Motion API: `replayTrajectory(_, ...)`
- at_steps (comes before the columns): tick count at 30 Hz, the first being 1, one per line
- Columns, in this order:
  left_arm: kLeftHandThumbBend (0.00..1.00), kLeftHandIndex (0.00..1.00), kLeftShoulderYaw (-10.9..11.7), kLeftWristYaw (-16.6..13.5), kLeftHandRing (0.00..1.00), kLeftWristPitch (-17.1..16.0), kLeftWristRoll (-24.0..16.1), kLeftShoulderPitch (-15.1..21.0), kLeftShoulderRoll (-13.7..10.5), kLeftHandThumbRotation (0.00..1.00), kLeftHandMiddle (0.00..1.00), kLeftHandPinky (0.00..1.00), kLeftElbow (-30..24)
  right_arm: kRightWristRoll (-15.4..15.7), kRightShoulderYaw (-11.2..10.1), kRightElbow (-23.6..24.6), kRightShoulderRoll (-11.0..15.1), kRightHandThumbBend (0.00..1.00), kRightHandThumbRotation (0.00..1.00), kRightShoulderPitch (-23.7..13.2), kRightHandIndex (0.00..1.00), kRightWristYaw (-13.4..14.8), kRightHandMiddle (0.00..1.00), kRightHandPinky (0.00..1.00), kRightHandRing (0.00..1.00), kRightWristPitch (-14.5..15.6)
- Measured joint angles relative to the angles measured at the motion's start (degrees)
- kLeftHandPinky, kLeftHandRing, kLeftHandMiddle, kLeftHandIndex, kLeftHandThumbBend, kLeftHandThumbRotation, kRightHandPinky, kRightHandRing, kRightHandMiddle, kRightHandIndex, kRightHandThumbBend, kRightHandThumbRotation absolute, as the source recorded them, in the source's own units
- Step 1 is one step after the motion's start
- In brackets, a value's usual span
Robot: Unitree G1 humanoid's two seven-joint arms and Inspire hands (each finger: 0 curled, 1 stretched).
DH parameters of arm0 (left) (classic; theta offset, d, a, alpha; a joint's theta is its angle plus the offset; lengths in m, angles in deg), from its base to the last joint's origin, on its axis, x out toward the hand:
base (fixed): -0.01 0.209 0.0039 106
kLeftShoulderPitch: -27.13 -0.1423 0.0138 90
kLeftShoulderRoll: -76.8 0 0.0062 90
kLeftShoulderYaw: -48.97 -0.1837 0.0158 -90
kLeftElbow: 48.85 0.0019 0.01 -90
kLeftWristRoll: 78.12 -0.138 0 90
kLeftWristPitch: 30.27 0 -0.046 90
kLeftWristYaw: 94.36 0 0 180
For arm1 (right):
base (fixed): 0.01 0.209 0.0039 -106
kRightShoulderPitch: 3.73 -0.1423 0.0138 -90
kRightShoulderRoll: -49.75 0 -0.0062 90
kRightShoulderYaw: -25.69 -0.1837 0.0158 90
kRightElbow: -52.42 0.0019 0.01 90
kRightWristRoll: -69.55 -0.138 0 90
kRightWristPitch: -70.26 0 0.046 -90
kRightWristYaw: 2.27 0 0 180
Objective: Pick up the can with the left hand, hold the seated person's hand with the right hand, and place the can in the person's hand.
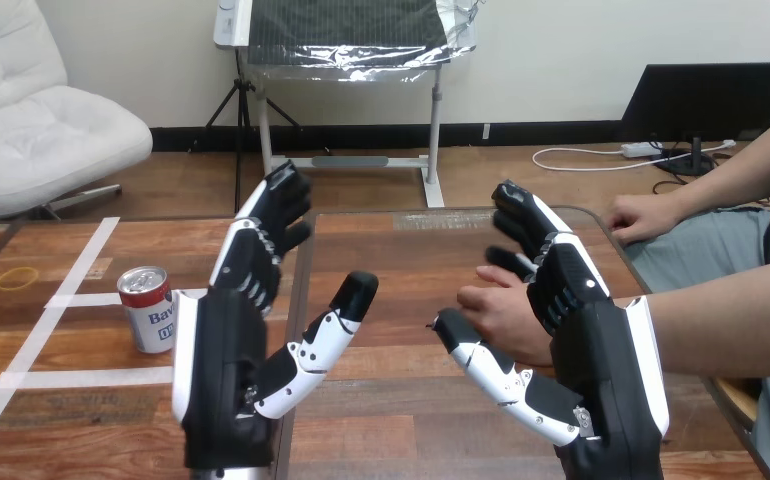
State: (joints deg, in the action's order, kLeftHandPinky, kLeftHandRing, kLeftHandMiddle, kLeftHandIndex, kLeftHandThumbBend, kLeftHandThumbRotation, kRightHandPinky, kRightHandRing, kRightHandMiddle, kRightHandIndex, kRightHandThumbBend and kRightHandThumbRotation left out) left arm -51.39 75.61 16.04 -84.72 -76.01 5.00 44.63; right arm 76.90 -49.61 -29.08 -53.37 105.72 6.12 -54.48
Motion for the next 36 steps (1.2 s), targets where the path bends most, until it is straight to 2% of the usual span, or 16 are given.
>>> replayTrajectory(7,0.61,0.87,1.87,-3.94,0.88,0.01,-5.07,-0.16,-0.04,0.19,0.88,0.84,0.0,0.55,-0.29,-0.06,0.02,0.62,0.0,0.0,0.88,0.22,0.93,0.93,0.95,-0.11)
replayTrajectory(12,0.62,0.87,3.86,-8.31,0.88,-0.07,-10.07,-0.21,0.16,0.18,0.88,0.88,0.08,0.63,-0.56,-0.06,0.03,0.62,0.0,0.0,0.88,0.22,0.94,0.94,0.95,-0.11)
replayTrajectory(18,0.65,0.88,6.58,-13.54,0.92,-0.11,-14.57,-0.22,0.5,0.22,0.91,0.95,0.16,0.54,-0.95,-0.06,0.03,0.61,0.0,0.0,0.88,0.19,0.94,0.94,0.95,-0.11)
replayTrajectory(23,0.66,0.91,8.69,-17.69,0.97,0.19,-16.83,-0.21,0.48,0.25,0.94,0.99,0.2,0.49,-1.3,-0.06,0.03,0.61,0.0,0.0,0.88,0.17,0.94,0.94,0.94,-0.11)
replayTrajectory(29,0.66,0.94,10.79,-20.69,0.99,1.01,-17.34,-0.07,0.32,0.25,0.96,1.0,0.42,0.42,-1.46,-0.12,0.02,0.61,0.0,0.0,0.88,0.09,0.93,0.93,0.94,-0.11)
replayTrajectory(36,0.67,0.94,13.04,-24.2,0.99,3.52,-18.89,0.31,0.25,0.26,0.97,1.0,0.64,0.32,-1.51,-0.5,-0.03,0.61,0.0,0.0,0.88,-0.11,0.93,0.93,0.94,-0.13)
